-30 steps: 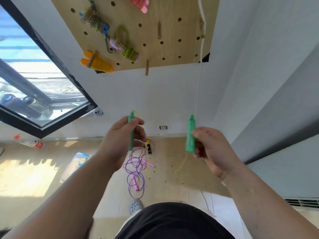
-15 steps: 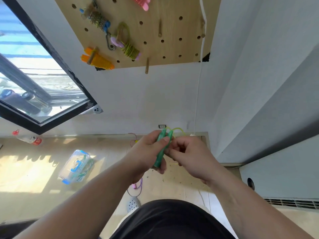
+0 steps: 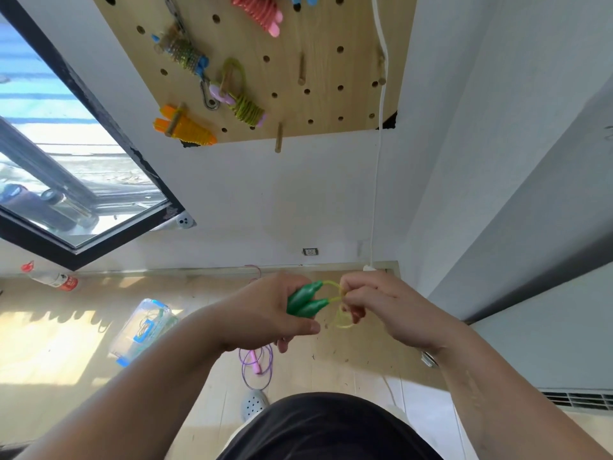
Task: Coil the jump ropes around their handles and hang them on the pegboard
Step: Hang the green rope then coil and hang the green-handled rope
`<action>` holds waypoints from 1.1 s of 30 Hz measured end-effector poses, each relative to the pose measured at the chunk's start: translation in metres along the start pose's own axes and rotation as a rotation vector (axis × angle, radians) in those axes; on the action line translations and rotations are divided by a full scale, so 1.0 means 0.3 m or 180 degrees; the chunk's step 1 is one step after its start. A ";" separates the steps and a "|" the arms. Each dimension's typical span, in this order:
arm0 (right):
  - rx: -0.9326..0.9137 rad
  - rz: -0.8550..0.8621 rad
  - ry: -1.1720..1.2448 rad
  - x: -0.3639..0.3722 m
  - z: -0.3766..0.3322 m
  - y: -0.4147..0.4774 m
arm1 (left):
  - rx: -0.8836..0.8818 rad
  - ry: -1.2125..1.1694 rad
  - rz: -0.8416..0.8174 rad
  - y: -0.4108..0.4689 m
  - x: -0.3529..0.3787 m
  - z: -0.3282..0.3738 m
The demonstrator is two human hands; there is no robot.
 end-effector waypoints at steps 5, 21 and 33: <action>-0.0250 0.0189 -0.0098 -0.032 -0.027 -0.007 | -0.0231 0.1453 0.0385 0.003 -0.037 -0.022; -0.0369 0.0626 -0.0440 0.031 -0.087 0.016 | 0.0080 -0.2854 0.1994 -0.017 -0.166 -0.021; -0.0375 0.0346 -0.0644 0.159 -0.105 0.044 | 0.0279 -0.3073 0.2328 -0.020 -0.148 -0.020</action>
Point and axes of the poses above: each hand's wrist, its own y-axis towards the middle knuckle, its own x-axis out of the palm, z = x × y, the point moved 10 cm from there along y, towards the middle knuckle, and after that the axes turned 15 degrees about y, right-handed, at the moved point
